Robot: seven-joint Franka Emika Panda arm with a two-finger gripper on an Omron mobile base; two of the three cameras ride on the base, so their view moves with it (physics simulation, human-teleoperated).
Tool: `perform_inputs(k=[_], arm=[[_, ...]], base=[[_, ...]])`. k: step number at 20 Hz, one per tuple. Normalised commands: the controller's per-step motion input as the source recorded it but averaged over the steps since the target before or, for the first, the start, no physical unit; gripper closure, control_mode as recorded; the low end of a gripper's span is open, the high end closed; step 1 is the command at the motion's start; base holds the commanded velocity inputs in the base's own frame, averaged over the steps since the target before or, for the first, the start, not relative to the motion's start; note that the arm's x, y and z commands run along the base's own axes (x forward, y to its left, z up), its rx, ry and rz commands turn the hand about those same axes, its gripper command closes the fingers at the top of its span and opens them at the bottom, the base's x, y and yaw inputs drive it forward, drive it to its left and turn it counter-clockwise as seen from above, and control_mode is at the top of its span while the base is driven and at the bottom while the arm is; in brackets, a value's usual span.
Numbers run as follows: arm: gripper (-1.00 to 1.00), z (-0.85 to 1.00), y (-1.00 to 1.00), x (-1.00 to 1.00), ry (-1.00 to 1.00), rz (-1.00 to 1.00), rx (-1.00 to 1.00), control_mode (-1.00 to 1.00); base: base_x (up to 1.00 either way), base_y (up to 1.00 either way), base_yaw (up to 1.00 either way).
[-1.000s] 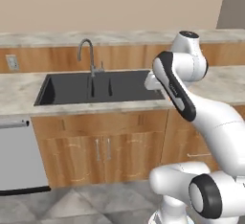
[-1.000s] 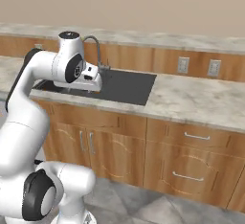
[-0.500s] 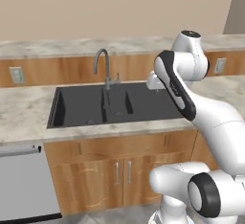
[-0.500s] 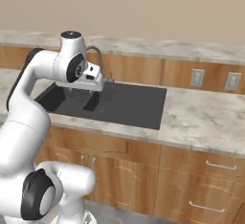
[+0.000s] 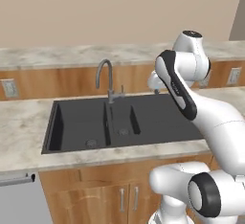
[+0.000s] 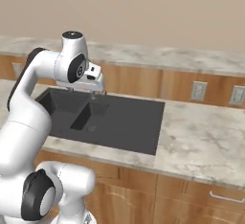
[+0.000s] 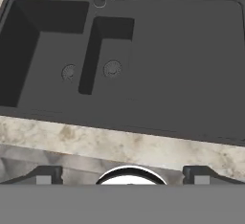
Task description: Navigate to the sink.
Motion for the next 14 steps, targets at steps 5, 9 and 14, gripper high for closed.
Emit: perform_inputs(k=[5,9,14], arm=[[-1.00,0.00,0.00,0.00,0.00,0.00,0.00,1.00],[-1.00,0.00,0.00,0.00,0.00,0.00,0.00,1.00],[-1.00,0.00,0.00,0.00,0.00,0.00,0.00,1.00]], base=[[0.67,0.36,0.00],[0.73,0.47,0.00],[0.85,0.60,-0.02]])
